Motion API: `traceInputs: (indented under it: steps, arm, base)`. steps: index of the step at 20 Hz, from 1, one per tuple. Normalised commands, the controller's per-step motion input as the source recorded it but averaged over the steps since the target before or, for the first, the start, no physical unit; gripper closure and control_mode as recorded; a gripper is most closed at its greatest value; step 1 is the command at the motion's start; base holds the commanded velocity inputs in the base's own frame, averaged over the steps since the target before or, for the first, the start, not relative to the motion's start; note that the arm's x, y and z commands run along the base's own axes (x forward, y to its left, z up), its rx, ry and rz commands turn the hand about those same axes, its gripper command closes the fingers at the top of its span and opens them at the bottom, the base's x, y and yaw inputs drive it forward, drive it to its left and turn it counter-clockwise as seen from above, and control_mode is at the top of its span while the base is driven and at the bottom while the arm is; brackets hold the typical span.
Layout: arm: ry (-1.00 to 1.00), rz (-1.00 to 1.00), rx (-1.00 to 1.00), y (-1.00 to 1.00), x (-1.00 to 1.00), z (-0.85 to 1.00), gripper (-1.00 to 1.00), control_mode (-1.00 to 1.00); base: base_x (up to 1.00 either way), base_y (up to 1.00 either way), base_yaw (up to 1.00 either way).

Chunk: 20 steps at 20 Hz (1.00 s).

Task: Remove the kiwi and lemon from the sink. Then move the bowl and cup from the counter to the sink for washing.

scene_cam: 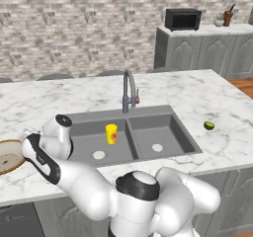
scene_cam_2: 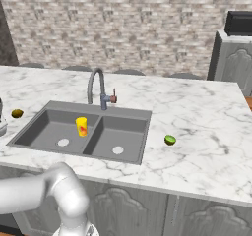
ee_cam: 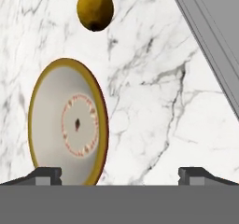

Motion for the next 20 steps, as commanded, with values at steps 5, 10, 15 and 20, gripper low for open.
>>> traceInputs:
  steps: [5, 10, 15, 20]
  arm:
    - [0.0, 0.0, 0.0, 0.13, 0.11, -0.11, -1.0, -1.0]
    - [0.0, 0.0, 0.0, 0.08, 0.1, -0.12, -1.0, -1.0]
    - [0.0, 0.0, 0.0, 0.08, 0.13, -0.11, -1.0, -1.0]
    - [0.0, 0.0, 0.0, 0.11, 0.13, -0.11, -1.0, -1.0]
  base:
    - [0.0, 0.0, 0.0]
    - [0.0, 0.0, 0.0]
    - [0.0, 0.0, 0.0]
    - [0.0, 0.0, 0.0]
